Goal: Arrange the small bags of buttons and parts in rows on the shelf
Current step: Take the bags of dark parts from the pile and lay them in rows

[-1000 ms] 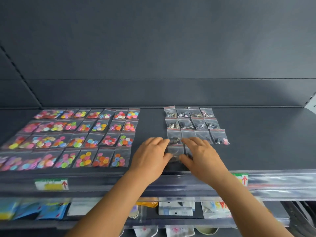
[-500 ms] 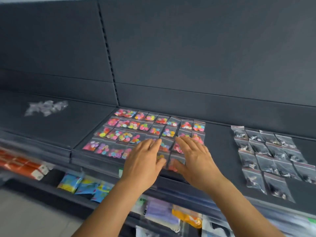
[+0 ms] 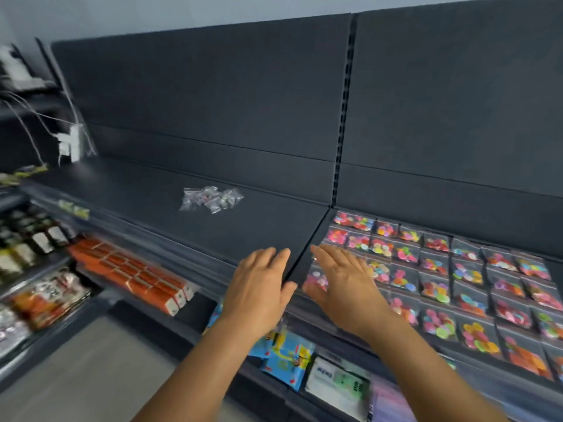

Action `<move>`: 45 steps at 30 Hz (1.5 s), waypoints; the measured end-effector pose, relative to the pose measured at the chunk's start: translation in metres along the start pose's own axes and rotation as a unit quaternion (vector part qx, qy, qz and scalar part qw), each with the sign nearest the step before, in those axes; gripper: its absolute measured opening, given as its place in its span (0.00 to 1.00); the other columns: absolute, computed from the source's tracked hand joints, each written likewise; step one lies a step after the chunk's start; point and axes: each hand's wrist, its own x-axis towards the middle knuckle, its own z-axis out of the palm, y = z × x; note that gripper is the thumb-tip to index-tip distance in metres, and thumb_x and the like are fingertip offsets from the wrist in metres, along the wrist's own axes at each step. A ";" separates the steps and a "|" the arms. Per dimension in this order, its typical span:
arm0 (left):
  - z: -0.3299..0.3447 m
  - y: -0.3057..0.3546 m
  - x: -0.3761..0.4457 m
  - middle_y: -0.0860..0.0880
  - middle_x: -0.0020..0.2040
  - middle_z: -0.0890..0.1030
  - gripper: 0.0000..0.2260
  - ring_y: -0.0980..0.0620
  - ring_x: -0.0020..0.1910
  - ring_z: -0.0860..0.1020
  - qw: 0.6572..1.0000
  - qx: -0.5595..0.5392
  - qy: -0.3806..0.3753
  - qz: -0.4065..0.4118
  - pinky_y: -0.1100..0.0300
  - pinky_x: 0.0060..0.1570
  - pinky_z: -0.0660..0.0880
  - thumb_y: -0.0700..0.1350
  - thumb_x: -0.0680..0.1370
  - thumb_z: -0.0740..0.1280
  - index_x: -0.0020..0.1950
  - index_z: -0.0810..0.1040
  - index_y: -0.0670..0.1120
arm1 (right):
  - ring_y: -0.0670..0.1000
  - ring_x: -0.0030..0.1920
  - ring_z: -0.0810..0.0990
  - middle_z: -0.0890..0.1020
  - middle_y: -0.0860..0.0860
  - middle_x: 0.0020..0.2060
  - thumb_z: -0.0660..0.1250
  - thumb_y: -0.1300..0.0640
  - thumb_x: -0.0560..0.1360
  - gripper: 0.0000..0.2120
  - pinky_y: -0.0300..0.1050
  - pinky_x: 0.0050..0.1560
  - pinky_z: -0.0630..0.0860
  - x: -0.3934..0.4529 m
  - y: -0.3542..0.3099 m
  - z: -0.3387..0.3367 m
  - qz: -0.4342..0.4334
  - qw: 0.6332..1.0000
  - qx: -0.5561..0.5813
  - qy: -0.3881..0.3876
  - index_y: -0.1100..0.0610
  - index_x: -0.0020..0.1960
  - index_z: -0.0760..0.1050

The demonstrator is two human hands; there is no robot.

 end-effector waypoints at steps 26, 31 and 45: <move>0.025 -0.253 0.138 0.50 0.73 0.65 0.25 0.52 0.72 0.61 0.993 -0.024 0.000 -0.116 0.56 0.71 0.60 0.53 0.80 0.59 0.76 0.58 0.49 | 0.50 0.74 0.55 0.59 0.47 0.74 0.58 0.46 0.79 0.28 0.49 0.73 0.51 0.283 -0.101 0.126 -0.049 0.996 0.035 -0.065 0.50 0.75 0.54; 0.049 -0.268 0.175 0.51 0.75 0.60 0.24 0.51 0.73 0.59 0.995 -0.046 -0.047 -0.071 0.56 0.71 0.59 0.51 0.81 0.58 0.76 0.57 0.50 | 0.52 0.76 0.48 0.51 0.49 0.77 0.54 0.51 0.80 0.26 0.54 0.74 0.50 0.326 -0.087 0.143 0.015 0.994 0.031 -0.100 0.48 0.76 0.51; 0.064 -0.293 0.199 0.50 0.59 0.71 0.19 0.50 0.61 0.66 0.989 -0.130 -0.056 -0.052 0.58 0.57 0.68 0.56 0.77 0.63 0.65 0.71 0.48 | 0.53 0.53 0.75 0.79 0.47 0.44 0.67 0.55 0.72 0.15 0.42 0.48 0.72 0.318 -0.100 0.146 0.193 0.973 0.125 0.008 0.53 0.58 0.73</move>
